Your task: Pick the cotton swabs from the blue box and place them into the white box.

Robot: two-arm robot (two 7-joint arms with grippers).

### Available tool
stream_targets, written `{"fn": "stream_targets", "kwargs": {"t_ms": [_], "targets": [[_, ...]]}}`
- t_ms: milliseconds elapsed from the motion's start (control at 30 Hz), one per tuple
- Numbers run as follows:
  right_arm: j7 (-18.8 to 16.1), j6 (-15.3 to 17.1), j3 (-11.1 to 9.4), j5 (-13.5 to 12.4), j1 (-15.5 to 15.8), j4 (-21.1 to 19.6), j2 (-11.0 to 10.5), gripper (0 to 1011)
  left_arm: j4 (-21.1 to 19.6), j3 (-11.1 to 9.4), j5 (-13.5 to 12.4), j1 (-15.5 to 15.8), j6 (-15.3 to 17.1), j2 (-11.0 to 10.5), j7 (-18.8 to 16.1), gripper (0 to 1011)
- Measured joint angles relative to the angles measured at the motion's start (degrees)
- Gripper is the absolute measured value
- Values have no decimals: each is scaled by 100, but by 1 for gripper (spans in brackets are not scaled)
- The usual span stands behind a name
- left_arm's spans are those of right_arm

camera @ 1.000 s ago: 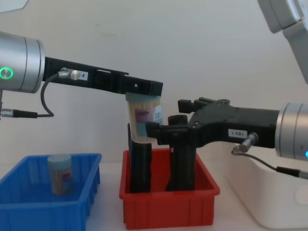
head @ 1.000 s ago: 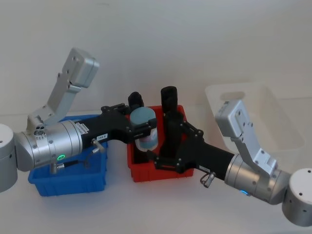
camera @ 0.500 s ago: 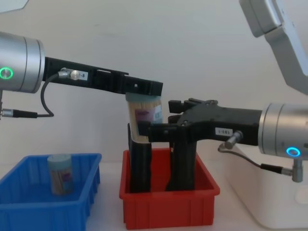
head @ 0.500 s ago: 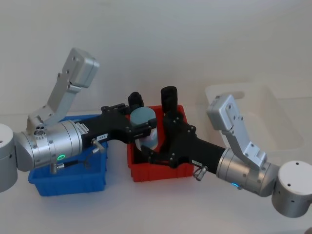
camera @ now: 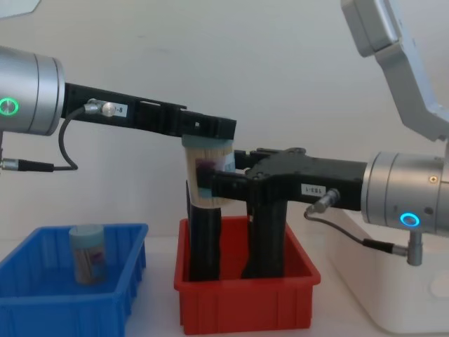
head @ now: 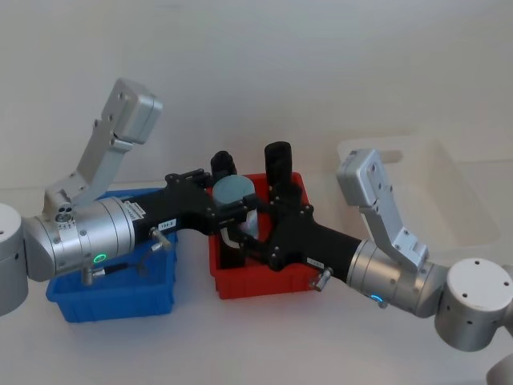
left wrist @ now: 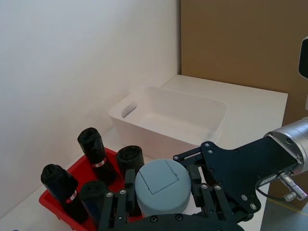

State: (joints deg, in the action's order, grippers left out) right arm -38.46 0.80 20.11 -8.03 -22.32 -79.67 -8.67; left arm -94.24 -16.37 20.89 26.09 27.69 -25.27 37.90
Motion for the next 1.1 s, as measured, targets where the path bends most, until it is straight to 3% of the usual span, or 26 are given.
{"fn": "stream_targets", "kwargs": {"t_ms": [300,467,700,1100], "targets": [[-17,-30,27,-94,-70,117,35,611,0,-2,1,-1,-2,3,2,697],[-5,-49,35,-134,-93,149,39,610,0,-4,3,-1,-1,3,9,864],[20,-56,41,-158,-108,167,31,610,0,-4,3,0,0,1,9,1002],[148,-46,28,-180,-77,124,-40,610,0,-4,3,0,1,1,9,1004]]}}
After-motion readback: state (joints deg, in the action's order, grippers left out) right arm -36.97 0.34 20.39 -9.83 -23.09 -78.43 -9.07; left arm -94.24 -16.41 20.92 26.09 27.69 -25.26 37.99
